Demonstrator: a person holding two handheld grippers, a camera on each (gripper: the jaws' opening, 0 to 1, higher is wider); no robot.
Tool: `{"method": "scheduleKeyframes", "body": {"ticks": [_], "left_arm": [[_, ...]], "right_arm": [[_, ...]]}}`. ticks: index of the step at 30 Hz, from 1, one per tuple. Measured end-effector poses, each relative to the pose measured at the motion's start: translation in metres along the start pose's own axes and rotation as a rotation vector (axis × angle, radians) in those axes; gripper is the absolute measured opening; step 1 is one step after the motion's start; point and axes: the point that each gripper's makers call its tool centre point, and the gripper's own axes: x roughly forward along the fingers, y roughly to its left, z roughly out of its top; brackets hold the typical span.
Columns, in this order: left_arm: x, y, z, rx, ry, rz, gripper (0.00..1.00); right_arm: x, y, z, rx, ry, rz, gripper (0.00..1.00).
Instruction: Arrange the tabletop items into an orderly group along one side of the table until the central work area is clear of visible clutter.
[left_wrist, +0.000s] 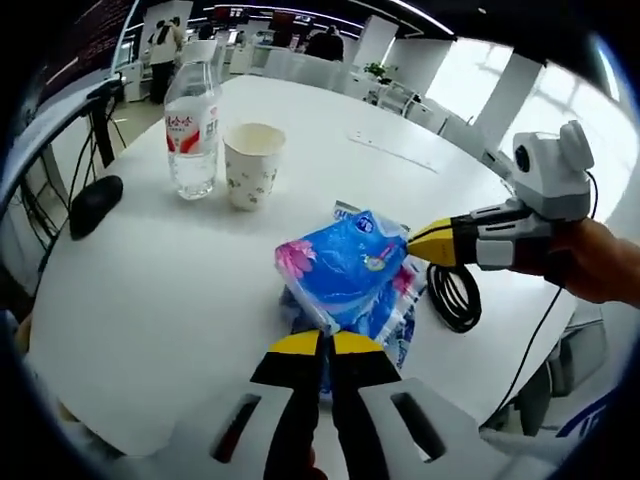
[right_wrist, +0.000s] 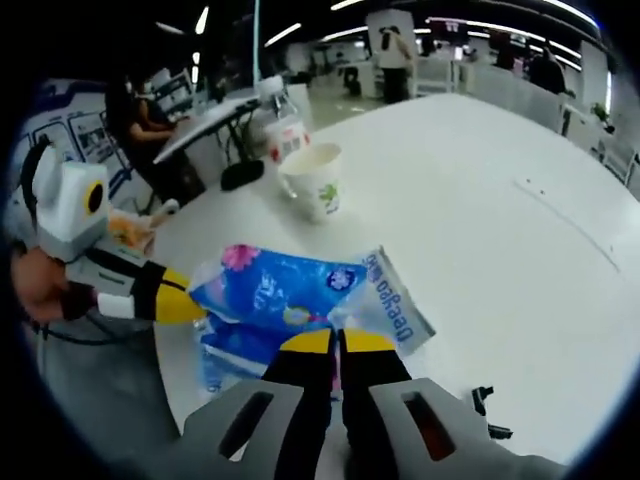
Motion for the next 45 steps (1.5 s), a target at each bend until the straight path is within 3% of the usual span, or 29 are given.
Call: {"method": "scheduleKeyframes", "body": {"ticks": [8,22,45], "left_arm": [[0.006,-0.009,0.014,0.075,-0.001,-0.024,0.00],[0.028,-0.041,0.032,0.172,0.018,-0.085,0.00],[0.091,-0.124,0.095,0.337,0.034,-0.203,0.01]], "right_arm": [[-0.016,-0.011,-0.009,0.095,-0.044,-0.070,0.00],[-0.041,-0.042,-0.020,0.172,-0.078,-0.151,0.00],[-0.101,-0.136,-0.023,0.325,-0.160,-0.325,0.00]]}}
